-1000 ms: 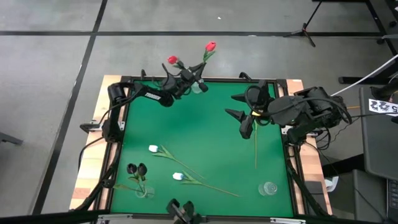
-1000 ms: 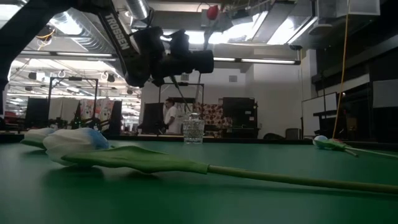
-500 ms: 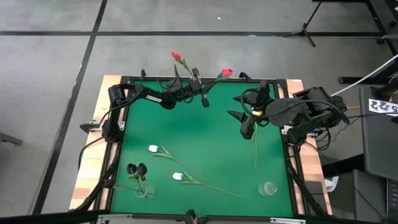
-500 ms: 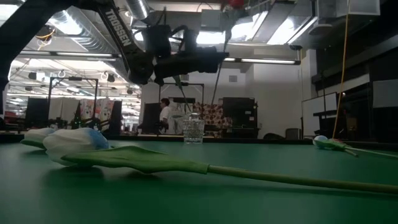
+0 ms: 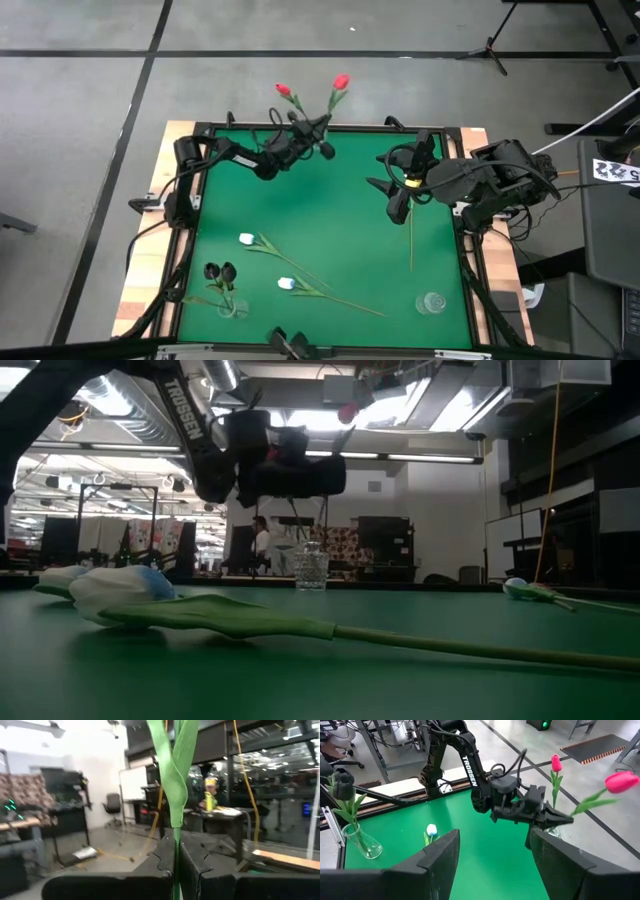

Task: Sort flowers into vase by color
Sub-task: Put the left pink flower into the top transparent vase

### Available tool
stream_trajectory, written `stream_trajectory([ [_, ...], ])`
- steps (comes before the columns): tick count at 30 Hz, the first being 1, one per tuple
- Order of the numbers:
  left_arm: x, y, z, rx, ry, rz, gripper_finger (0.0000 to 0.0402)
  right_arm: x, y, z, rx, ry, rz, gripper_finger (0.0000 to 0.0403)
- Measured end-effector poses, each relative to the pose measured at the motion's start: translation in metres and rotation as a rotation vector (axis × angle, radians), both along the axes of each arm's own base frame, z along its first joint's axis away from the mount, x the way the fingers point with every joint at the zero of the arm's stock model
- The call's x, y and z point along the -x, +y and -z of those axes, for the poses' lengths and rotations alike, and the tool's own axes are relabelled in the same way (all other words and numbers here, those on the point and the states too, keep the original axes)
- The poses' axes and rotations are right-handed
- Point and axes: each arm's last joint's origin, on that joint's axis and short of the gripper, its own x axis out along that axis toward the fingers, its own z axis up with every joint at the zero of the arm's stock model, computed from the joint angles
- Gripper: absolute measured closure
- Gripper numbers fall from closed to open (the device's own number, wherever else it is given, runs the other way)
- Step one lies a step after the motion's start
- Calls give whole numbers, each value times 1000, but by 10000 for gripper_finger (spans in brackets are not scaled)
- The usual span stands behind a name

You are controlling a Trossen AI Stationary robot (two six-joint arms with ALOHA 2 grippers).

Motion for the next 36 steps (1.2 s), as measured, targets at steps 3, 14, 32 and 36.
stream_trajectory([
  [3,7,10,-2,8,-46,-22,400,0,0,0,2,1,0,162],
  [14,11,9,-11,-43,-139,-18,400,0,0,0,8,0,4,162],
  [32,12,19,-26,-124,-163,-97,401,1,-1,2,18,23,5,162],
  [36,13,23,-24,-90,-166,-95,401,1,-1,2,29,27,0,162],
])
